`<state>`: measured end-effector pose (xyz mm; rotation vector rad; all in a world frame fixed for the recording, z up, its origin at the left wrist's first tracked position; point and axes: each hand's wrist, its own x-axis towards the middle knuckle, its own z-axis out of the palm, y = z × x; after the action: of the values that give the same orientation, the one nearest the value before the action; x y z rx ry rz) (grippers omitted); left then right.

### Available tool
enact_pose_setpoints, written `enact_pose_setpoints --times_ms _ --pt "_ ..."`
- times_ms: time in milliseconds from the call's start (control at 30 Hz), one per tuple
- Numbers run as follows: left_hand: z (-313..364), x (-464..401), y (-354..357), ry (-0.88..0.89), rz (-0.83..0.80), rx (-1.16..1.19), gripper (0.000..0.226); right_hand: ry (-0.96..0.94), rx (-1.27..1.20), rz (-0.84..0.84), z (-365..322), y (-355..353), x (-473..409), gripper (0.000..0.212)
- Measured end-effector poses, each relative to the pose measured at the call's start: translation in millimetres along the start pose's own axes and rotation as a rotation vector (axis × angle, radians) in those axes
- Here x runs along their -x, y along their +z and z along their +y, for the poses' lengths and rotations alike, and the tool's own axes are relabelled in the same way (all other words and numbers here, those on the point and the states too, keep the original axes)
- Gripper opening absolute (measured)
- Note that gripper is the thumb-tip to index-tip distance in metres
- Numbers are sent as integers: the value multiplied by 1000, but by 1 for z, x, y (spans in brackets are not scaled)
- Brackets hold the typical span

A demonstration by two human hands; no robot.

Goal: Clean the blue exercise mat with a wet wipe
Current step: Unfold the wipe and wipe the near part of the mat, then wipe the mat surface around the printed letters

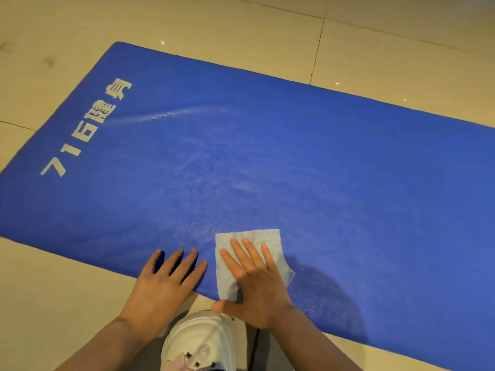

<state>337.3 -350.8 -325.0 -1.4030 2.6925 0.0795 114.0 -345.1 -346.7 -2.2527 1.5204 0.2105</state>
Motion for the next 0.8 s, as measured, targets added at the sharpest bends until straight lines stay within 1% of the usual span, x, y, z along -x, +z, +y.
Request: enact_pose_setpoints --times_ms 33,67,133,167,233,267,300,333,367,400,433,467,533,600,667,700,767,800 --pt "0 2 -2 4 21 -5 105 10 -24 3 -2 -4 0 100" --pt "-2 4 -5 23 32 -12 96 17 -43 -6 -3 -9 2 103" --pt "-6 6 -16 84 120 -46 57 29 -56 -11 -2 -13 9 107" --pt "-9 6 -25 103 168 -59 43 20 -72 8 -4 -18 15 106" --pt "-12 3 -44 131 218 -49 41 -7 -115 59 -9 -39 23 96" --pt "-12 -1 -54 127 242 -34 39 12 -136 43 -9 -53 26 93" --pt "-10 -5 -67 125 273 -43 28 43 -166 -23 -9 -70 32 95" --pt "-7 -9 -82 125 308 -45 22 53 -184 -48 -9 -85 39 99" --pt "-4 -13 -100 103 323 -27 40 54 -195 -24 -11 -101 46 99" --pt "-1 -18 -113 123 346 -34 53 55 -200 27 -12 -117 53 90" --pt "3 -20 -134 123 369 -56 53 51 -198 77 -14 -129 60 76" --pt "5 -22 -149 142 385 -75 46 53 -198 131 -16 -145 68 64" --pt "9 -26 -183 152 366 -88 35 73 -191 216 -22 -172 86 50" --pt "13 -30 -217 146 342 -131 32 104 -164 279 -27 -197 103 41" --pt "23 -34 -255 140 334 -119 42 133 -122 348 -26 -219 117 29" --pt "29 -36 -276 104 329 -107 43 142 -85 377 -24 -229 123 26" --pt "31 -35 -317 70 285 -73 32 142 8 427 -17 -252 135 25" --pt "28 -31 -335 76 291 -35 27 147 40 445 -15 -265 142 25"
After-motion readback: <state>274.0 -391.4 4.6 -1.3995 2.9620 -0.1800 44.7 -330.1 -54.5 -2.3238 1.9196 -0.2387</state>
